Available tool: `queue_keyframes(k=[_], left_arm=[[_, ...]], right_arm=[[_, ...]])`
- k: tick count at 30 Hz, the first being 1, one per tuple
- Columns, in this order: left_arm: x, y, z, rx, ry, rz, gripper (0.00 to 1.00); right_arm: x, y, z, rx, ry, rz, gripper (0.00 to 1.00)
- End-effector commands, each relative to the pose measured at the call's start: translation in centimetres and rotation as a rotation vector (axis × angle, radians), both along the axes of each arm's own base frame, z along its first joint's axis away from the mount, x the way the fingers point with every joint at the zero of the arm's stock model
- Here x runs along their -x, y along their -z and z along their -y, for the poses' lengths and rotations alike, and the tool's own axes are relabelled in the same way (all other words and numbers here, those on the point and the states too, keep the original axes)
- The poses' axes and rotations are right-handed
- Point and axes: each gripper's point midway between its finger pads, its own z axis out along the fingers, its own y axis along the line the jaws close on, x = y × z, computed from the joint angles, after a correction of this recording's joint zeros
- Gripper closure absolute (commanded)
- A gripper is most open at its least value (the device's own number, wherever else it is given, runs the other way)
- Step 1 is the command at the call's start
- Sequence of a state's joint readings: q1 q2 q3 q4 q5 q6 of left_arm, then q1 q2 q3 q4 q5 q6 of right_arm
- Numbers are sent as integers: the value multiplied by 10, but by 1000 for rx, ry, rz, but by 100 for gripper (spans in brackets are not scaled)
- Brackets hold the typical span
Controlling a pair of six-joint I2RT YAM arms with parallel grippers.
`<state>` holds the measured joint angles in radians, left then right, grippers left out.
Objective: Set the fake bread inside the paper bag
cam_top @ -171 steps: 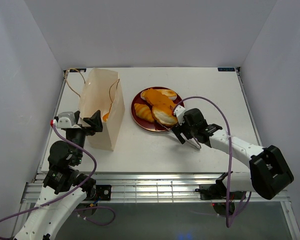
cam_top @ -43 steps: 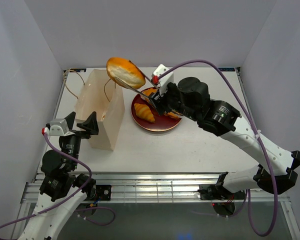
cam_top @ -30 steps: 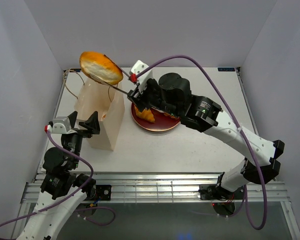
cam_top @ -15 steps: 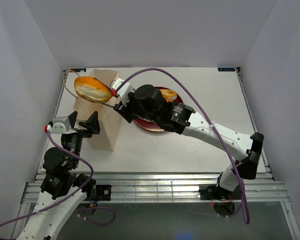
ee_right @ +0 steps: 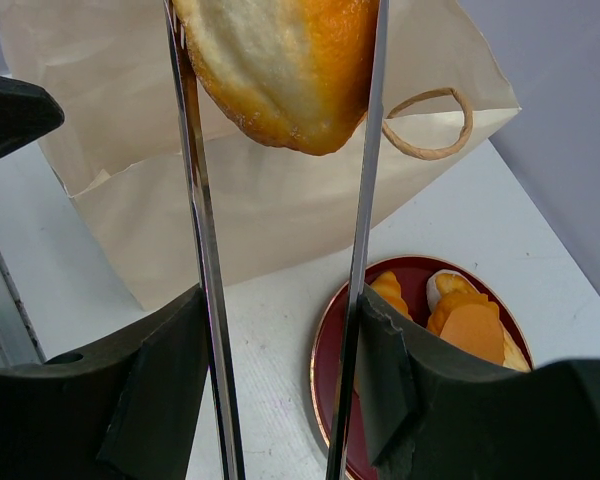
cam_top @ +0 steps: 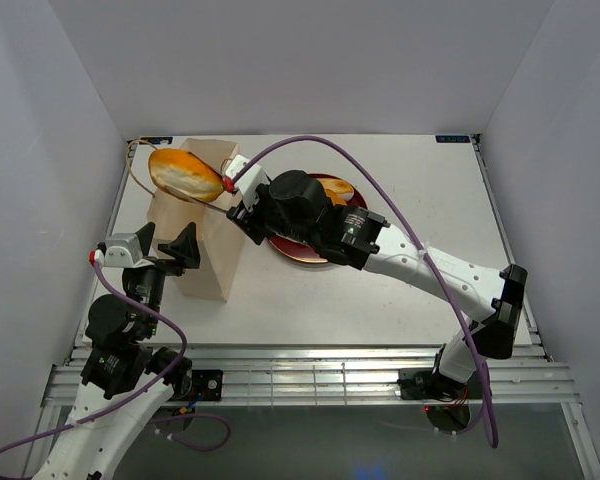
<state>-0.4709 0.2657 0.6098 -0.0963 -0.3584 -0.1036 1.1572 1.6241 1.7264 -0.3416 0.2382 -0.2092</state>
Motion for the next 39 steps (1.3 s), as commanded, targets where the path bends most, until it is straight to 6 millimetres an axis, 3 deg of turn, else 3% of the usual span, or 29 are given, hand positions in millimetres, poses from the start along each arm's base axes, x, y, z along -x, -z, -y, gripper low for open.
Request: queue_keyframes(k=[1, 4, 9, 13, 24, 31, 39], left_arm=[[-2, 2, 2, -9, 4, -3, 4], [-2, 2, 1, -10, 2, -3, 4], [-2, 3, 2, -10, 2, -4, 3], [-2, 3, 2, -10, 5, -4, 3], [-2, 3, 3, -11, 8, -5, 3], [-1, 2, 3, -9, 10, -2, 3], [-2, 2, 4, -11, 14, -3, 3]], right_arm=[[-1, -50, 0, -136, 19, 54, 64], [4, -64, 1, -160, 1, 59, 67], [22, -107, 8, -239, -37, 85, 67], [27, -123, 12, -275, -52, 90, 65], [4, -89, -8, -185, 24, 82, 62], [-1, -83, -16, -168, 37, 87, 60], [-2, -80, -15, -163, 44, 82, 49]])
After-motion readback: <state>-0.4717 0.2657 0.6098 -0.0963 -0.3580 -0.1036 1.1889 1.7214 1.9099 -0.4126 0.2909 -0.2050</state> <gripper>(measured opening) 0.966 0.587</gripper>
